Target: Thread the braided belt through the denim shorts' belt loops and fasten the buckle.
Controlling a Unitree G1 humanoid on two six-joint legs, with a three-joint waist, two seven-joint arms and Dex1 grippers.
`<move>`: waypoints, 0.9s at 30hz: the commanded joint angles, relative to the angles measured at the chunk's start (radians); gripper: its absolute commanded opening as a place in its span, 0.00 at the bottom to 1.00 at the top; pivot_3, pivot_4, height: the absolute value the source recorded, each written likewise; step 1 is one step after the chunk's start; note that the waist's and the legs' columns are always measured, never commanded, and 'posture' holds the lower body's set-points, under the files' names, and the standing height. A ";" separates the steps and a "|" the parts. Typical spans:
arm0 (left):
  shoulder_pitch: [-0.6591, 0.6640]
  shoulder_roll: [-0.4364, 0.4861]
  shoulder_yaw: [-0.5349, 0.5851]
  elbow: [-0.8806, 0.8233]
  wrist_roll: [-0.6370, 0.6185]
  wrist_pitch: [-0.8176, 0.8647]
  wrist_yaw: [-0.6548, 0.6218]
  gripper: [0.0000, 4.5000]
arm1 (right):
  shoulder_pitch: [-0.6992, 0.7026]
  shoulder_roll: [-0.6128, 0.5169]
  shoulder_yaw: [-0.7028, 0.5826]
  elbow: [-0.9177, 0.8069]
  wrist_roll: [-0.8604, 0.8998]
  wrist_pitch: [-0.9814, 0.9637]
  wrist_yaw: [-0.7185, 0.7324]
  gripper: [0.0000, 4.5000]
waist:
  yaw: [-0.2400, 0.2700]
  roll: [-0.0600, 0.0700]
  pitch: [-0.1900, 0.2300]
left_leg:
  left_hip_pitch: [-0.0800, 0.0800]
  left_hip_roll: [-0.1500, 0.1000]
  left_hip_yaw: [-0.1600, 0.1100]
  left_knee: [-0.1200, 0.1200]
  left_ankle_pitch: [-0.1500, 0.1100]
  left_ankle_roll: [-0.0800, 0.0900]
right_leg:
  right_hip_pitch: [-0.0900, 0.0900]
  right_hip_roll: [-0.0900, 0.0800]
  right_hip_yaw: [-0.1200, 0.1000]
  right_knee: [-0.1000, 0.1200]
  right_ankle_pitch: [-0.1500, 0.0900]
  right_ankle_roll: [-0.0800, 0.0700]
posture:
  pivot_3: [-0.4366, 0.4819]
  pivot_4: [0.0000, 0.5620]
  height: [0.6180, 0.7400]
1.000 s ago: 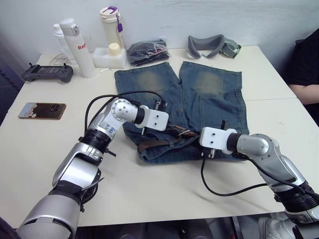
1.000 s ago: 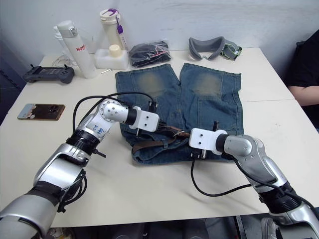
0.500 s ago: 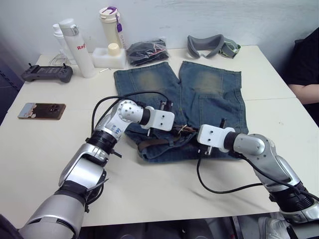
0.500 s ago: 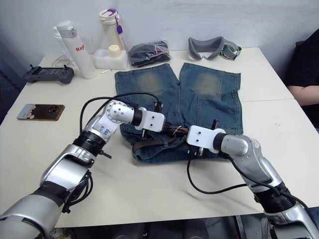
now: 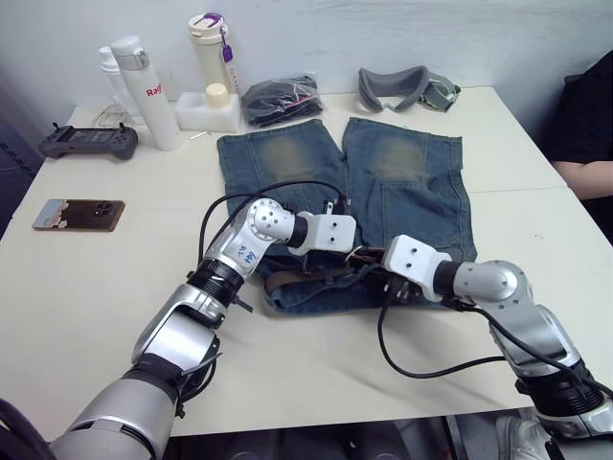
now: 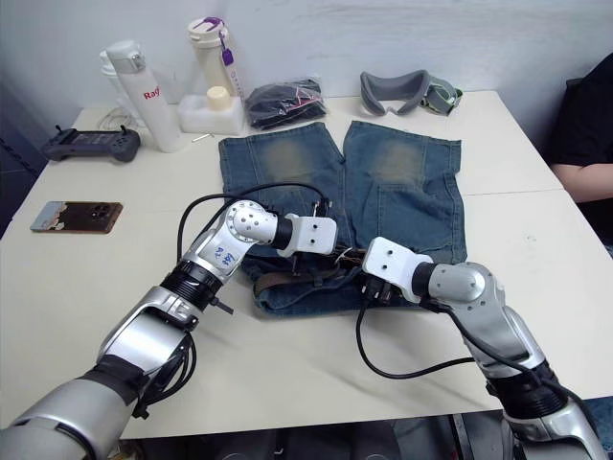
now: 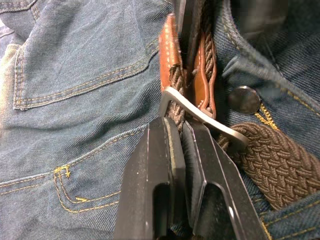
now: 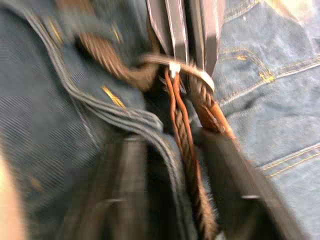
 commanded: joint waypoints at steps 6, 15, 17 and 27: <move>0.008 -0.008 -0.020 -0.006 0.005 -0.024 -0.011 0.00 | -0.010 -0.223 -0.194 -0.109 0.208 0.234 0.146 0.99 | 0.012 0.000 0.000 | 0.000 0.000 0.000 0.001 0.000 0.000 | 0.001 0.000 0.000 0.000 0.000 0.000 | 0.48 0.27 1.00; -0.007 -0.040 -0.011 0.005 0.004 -0.018 0.013 0.00 | -0.094 -0.172 -0.087 0.037 0.076 0.009 0.004 0.99 | 0.013 0.000 0.000 | 0.000 0.000 0.000 0.001 0.000 0.000 | 0.001 0.000 0.000 0.000 0.000 0.000 | 0.48 0.27 1.00; -0.011 -0.044 -0.007 0.004 0.002 -0.012 0.018 0.00 | -0.096 -0.164 -0.060 0.059 0.049 -0.025 -0.012 0.99 | 0.013 0.000 0.000 | 0.000 0.000 0.000 0.001 0.000 0.000 | 0.001 -0.001 0.000 0.000 0.000 0.000 | 0.48 0.27 1.00; -0.006 -0.058 -0.009 -0.025 -0.003 0.015 0.016 0.00 | -0.116 -0.086 0.041 0.154 -0.069 -0.181 -0.082 0.99 | 0.011 0.000 0.000 | 0.000 -0.001 0.000 0.001 0.000 0.000 | 0.000 0.000 0.000 0.000 0.000 0.000 | 0.48 0.27 1.00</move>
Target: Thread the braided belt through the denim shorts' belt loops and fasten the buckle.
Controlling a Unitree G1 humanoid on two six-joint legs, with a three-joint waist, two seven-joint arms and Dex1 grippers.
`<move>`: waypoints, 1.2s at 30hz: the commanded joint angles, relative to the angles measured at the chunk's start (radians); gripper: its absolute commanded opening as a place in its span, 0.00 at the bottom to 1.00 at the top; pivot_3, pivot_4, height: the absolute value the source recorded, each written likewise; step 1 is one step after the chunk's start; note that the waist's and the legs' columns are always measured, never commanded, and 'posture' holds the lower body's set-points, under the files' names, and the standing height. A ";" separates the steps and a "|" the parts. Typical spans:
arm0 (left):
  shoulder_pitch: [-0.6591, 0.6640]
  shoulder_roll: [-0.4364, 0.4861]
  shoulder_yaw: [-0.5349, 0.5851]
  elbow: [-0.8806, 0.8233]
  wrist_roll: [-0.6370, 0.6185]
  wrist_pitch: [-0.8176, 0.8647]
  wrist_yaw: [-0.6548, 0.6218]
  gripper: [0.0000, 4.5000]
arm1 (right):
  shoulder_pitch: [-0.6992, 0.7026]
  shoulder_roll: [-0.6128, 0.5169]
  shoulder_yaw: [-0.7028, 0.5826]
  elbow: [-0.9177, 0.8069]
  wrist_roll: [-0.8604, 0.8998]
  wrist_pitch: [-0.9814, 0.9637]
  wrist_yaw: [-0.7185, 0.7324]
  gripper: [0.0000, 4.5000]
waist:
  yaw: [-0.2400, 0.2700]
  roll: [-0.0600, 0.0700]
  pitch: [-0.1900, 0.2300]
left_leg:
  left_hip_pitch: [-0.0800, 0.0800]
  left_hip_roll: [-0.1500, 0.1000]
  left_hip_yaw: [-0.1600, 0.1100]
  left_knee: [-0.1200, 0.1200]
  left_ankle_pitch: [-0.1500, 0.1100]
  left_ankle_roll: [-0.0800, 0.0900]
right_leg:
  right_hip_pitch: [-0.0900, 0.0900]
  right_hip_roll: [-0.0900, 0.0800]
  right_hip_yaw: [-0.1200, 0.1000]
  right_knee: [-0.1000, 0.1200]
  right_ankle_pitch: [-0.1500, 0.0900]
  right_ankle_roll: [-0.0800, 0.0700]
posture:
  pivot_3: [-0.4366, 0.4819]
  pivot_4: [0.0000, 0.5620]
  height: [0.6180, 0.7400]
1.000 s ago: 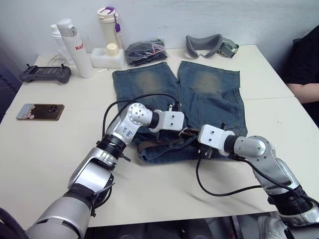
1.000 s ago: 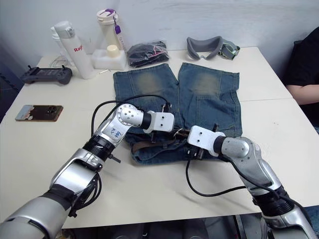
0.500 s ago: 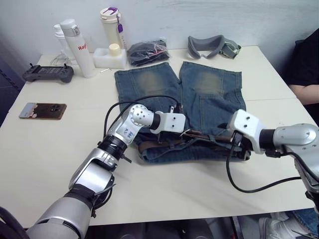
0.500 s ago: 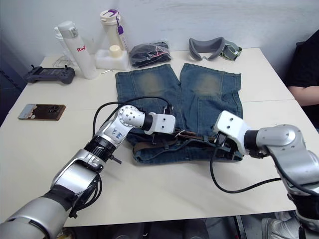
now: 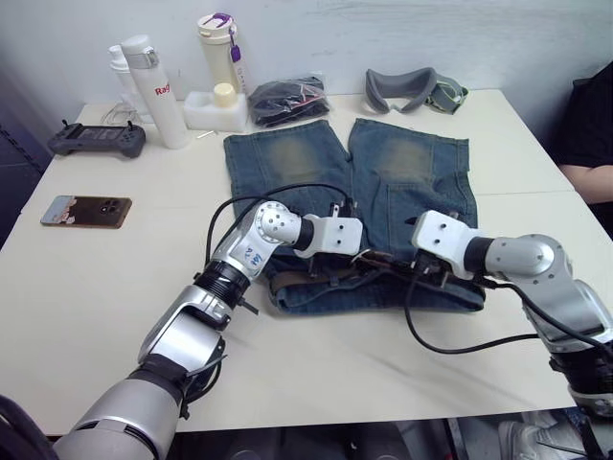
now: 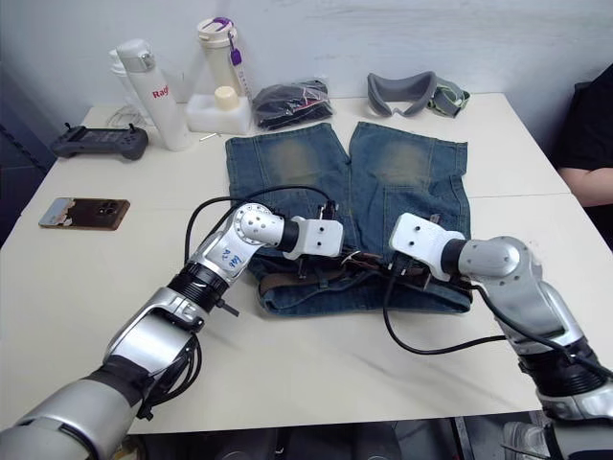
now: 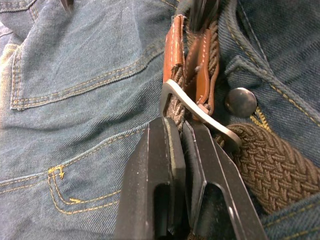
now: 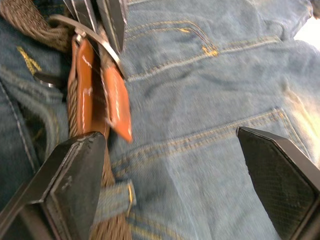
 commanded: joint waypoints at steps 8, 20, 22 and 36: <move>0.000 -0.019 -0.007 -0.040 -0.006 0.014 -0.002 0.00 | -0.017 0.024 0.014 -0.014 -0.037 -0.055 0.002 0.81 | 0.000 0.000 0.000 | 0.000 0.000 0.000 0.000 0.000 0.000 | 0.000 0.000 0.000 0.000 0.000 0.000 | 0.48 0.27 1.00; -0.010 -0.040 0.115 -0.118 -0.151 0.247 -0.028 0.19 | -0.032 -0.008 0.019 0.087 -0.091 -0.207 0.032 0.00 | -0.003 0.000 0.000 | 0.000 0.000 0.000 0.000 0.000 0.000 | 0.000 0.000 0.000 0.000 0.000 0.000 | 0.48 0.27 1.00; -0.003 -0.009 0.150 -0.189 -0.198 0.334 -0.064 0.37 | -0.039 -0.018 0.019 0.116 -0.096 -0.243 0.039 0.00 | -0.003 0.000 0.000 | 0.000 0.000 0.000 0.000 0.000 0.000 | 0.000 0.000 0.000 0.000 0.000 0.000 | 0.48 0.27 1.00; 0.232 0.296 0.306 -0.645 -0.452 0.797 -0.161 0.35 | -0.043 -0.044 -0.006 0.246 -0.121 -0.485 0.020 0.00 | -0.025 0.000 0.000 | 0.001 0.001 -0.001 -0.002 0.005 -0.008 | 0.000 0.000 0.001 0.002 -0.001 -0.001 | 0.48 0.27 1.00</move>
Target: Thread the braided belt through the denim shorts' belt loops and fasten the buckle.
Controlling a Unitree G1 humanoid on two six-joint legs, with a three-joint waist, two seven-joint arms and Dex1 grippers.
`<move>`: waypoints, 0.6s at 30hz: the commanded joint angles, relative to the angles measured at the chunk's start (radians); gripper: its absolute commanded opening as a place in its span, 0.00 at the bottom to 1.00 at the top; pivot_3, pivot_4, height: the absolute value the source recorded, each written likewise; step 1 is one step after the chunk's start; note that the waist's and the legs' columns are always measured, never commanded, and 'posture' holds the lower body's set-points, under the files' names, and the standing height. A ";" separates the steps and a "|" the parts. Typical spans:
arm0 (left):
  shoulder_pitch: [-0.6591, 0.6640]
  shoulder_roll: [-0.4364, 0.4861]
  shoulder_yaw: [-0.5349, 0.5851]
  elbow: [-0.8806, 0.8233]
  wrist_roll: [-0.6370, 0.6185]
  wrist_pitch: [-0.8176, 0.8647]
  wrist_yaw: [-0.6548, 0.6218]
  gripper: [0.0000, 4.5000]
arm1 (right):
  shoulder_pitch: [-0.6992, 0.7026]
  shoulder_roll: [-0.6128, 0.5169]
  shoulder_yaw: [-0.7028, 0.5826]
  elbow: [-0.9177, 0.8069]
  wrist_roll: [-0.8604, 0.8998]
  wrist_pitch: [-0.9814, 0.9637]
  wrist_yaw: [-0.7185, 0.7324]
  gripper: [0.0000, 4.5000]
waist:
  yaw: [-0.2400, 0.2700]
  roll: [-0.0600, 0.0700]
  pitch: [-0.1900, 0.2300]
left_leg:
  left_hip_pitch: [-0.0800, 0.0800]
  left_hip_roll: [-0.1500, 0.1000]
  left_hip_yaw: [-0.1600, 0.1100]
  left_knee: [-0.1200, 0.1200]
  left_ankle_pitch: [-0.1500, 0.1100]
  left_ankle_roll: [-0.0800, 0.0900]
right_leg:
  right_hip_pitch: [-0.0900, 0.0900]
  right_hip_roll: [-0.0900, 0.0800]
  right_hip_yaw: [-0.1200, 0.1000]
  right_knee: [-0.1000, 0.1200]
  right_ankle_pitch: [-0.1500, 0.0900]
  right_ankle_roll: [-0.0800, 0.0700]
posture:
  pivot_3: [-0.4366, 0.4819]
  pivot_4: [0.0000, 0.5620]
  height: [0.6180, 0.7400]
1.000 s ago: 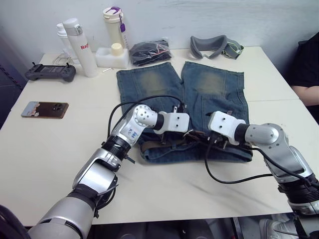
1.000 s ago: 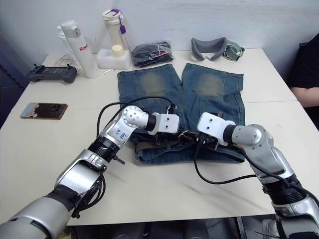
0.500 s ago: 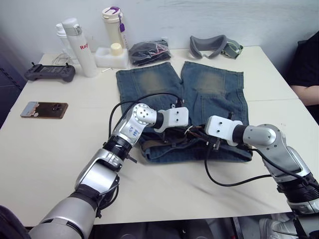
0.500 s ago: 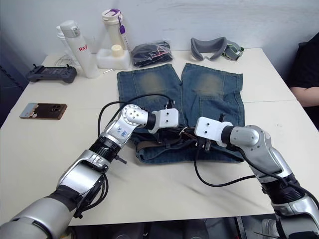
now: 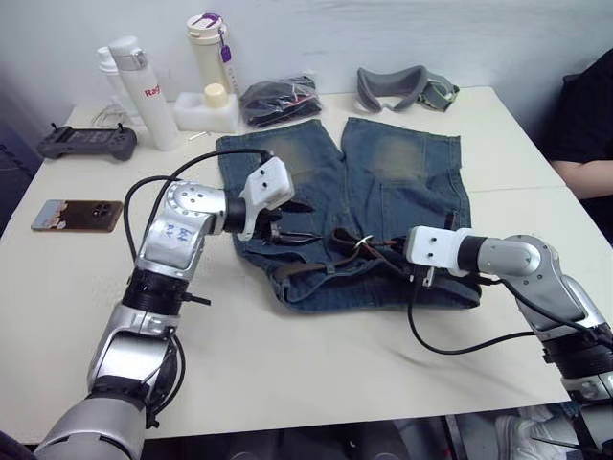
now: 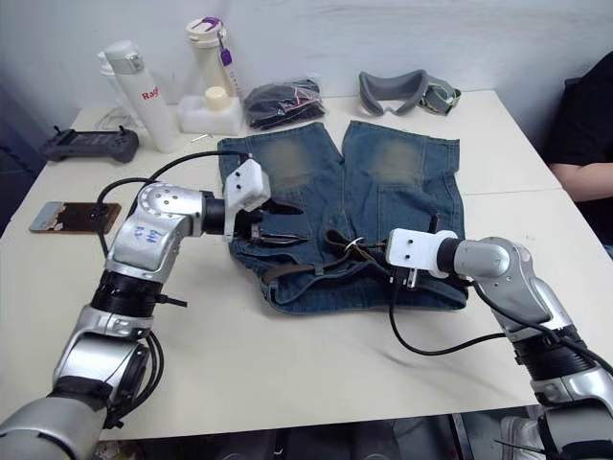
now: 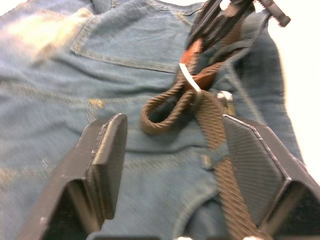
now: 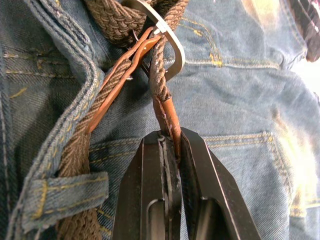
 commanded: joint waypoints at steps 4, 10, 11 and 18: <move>0.109 0.053 -0.044 -0.157 -0.047 0.097 0.000 0.01 | 0.012 -0.018 -0.040 -0.006 -0.009 -0.058 -0.013 0.00 | -0.001 0.000 0.000 | 0.000 0.000 0.000 -0.001 0.000 0.000 | 0.000 0.000 0.000 -0.001 0.000 0.000 | 0.48 0.27 1.00; 0.184 0.085 -0.126 -0.166 -0.033 0.213 0.030 0.01 | 0.010 -0.012 -0.037 -0.006 -0.012 -0.081 -0.014 0.00 | -0.001 0.000 0.000 | 0.000 0.000 0.000 -0.001 0.000 0.000 | 0.000 0.000 0.000 -0.001 0.000 -0.001 | 0.48 0.27 1.00; 0.200 0.096 -0.144 -0.168 -0.030 0.221 0.028 0.01 | 0.013 -0.013 -0.036 -0.007 -0.013 -0.089 -0.015 0.00 | -0.001 0.000 0.000 | 0.000 0.000 0.000 -0.001 0.000 0.000 | 0.000 0.000 0.000 -0.001 0.000 -0.001 | 0.48 0.27 1.00; 0.274 0.211 -0.267 -0.174 0.043 0.185 0.009 0.01 | 0.067 -0.058 -0.060 0.001 -0.054 -0.263 -0.059 0.00 | -0.004 0.000 0.000 | 0.006 0.001 0.001 -0.004 0.000 0.000 | 0.002 0.001 0.003 -0.001 -0.001 -0.003 | 0.48 0.27 1.00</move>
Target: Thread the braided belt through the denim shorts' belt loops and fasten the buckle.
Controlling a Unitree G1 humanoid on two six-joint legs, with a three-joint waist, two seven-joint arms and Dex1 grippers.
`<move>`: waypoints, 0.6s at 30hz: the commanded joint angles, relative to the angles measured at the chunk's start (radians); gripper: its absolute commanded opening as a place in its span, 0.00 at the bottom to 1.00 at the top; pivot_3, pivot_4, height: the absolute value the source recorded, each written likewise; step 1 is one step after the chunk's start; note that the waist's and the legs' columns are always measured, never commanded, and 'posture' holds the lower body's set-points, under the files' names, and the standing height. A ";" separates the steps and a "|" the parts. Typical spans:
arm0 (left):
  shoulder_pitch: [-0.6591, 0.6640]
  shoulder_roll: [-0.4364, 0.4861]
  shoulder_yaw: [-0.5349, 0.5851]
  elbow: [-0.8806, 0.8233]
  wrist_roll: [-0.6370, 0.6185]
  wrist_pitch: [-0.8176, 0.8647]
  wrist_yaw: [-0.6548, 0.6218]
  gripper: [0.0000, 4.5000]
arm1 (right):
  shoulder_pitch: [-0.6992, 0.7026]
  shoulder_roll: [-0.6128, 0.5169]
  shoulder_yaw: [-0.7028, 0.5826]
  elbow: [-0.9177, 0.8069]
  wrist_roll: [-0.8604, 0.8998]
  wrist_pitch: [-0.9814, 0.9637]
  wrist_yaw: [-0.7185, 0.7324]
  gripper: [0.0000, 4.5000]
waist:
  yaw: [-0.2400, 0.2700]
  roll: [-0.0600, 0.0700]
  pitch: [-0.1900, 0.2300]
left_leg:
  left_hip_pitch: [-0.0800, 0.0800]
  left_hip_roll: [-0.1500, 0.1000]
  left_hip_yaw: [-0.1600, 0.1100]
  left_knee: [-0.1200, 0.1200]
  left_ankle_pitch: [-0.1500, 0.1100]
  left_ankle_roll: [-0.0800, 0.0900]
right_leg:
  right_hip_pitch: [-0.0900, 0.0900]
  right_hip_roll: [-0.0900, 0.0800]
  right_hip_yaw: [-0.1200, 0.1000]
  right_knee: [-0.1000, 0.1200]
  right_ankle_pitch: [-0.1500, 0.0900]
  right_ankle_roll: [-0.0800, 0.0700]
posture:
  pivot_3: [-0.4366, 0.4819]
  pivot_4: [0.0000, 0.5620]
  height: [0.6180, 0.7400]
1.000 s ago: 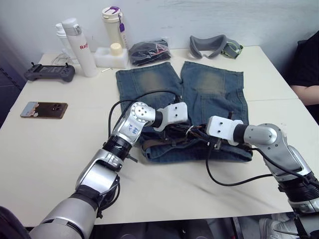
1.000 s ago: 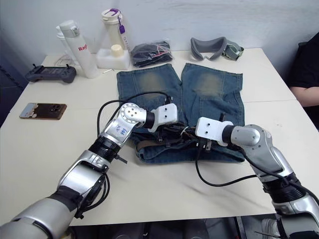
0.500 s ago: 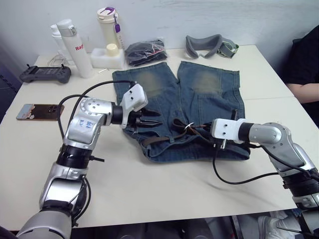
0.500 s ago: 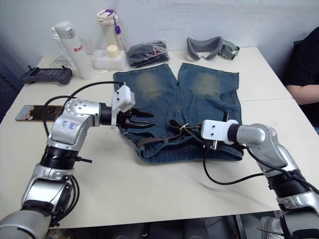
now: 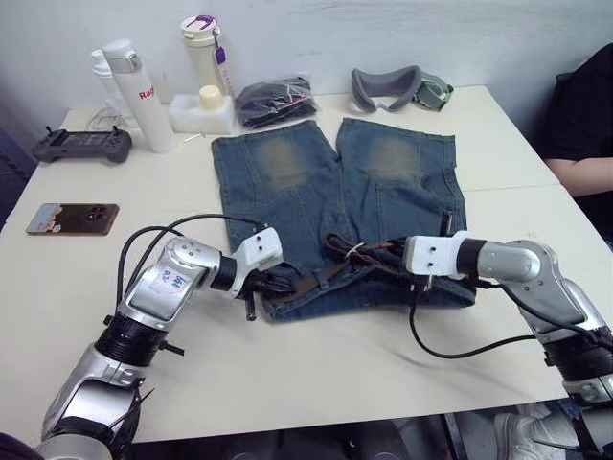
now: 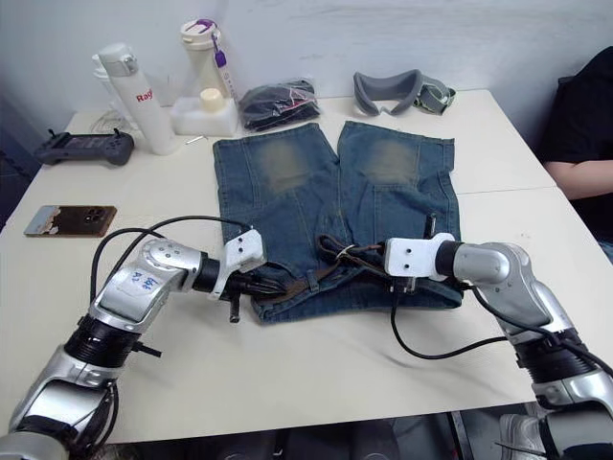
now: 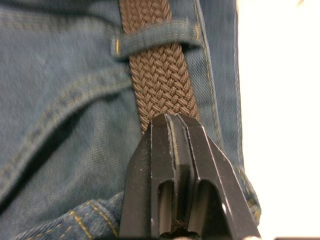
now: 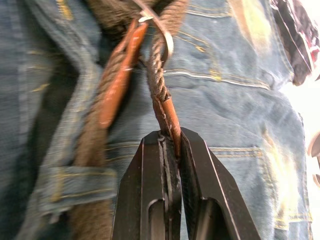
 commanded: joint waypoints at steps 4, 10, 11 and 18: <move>0.086 0.080 -0.094 -0.003 0.053 -0.013 -0.023 0.01 | 0.076 -0.127 -0.120 0.070 -0.067 -0.300 -0.124 0.00 | -0.003 0.000 0.000 | 0.011 0.001 0.005 -0.008 -0.003 0.004 | 0.005 0.000 0.007 0.000 -0.001 -0.001 | 0.48 0.27 1.00; 0.097 0.107 -0.140 0.023 0.103 -0.074 -0.021 0.01 | 0.130 -0.232 -0.171 0.267 -0.157 -0.542 -0.268 0.00 | -0.009 0.001 -0.001 | 0.031 0.003 0.020 -0.016 -0.007 0.008 | 0.019 0.001 0.012 -0.003 -0.005 -0.004 | 0.48 0.27 1.00; 0.099 0.109 -0.140 0.025 0.105 -0.081 -0.023 0.01 | 0.138 -0.245 -0.175 0.302 -0.173 -0.574 -0.295 0.00 | -0.011 0.002 -0.001 | 0.031 0.004 0.021 -0.016 -0.007 0.008 | 0.019 0.001 0.014 -0.003 -0.005 -0.004 | 0.48 0.27 1.00; 0.119 0.127 -0.123 0.031 0.099 -0.135 -0.033 0.01 | 0.150 -0.246 -0.147 0.424 -0.241 -0.677 -0.386 0.00 | -0.022 0.004 -0.003 | 0.034 0.004 0.025 -0.016 -0.008 0.011 | 0.019 0.001 0.019 -0.003 -0.005 -0.003 | 0.48 0.27 1.00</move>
